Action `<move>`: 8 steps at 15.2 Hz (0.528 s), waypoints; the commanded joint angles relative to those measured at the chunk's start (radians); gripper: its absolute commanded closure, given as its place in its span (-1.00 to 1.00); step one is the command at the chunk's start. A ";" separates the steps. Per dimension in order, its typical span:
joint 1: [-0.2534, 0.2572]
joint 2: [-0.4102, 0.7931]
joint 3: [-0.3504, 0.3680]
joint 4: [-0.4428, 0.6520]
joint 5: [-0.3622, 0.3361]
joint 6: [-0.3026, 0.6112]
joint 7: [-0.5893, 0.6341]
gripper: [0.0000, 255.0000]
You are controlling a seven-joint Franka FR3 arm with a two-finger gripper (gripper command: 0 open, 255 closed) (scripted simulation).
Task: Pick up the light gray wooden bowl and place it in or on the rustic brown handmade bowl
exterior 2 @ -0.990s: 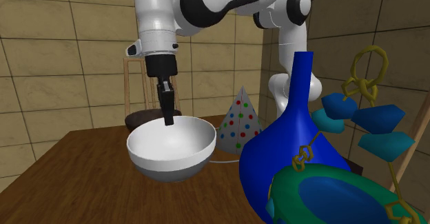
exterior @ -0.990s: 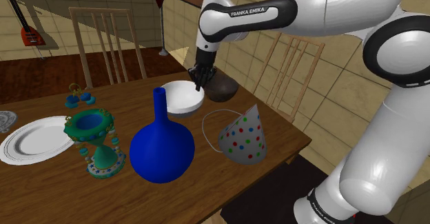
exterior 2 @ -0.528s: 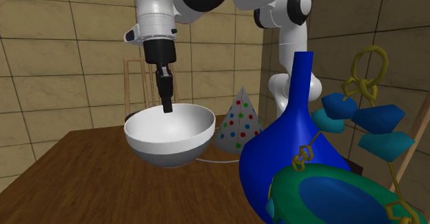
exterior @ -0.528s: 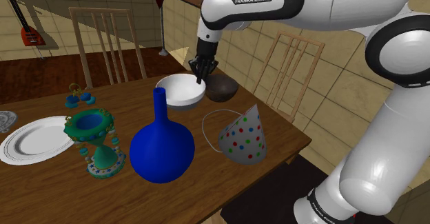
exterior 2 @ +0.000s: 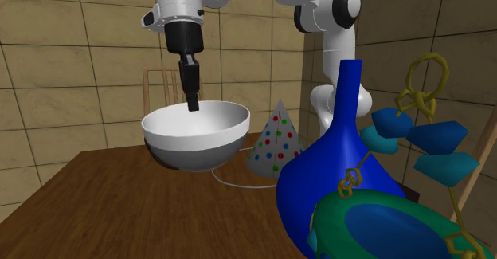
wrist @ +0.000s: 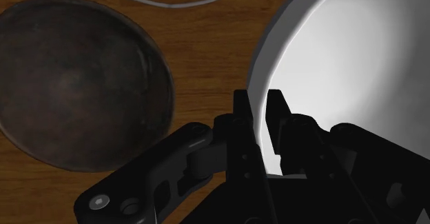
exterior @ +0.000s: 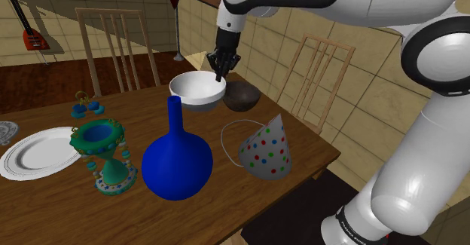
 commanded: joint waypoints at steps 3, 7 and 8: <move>0.000 0.007 0.000 0.067 -0.002 -0.059 0.007 1.00; 0.000 0.015 0.000 0.123 -0.004 -0.107 0.013 1.00; -0.013 0.015 -0.009 0.129 -0.002 -0.116 -0.009 1.00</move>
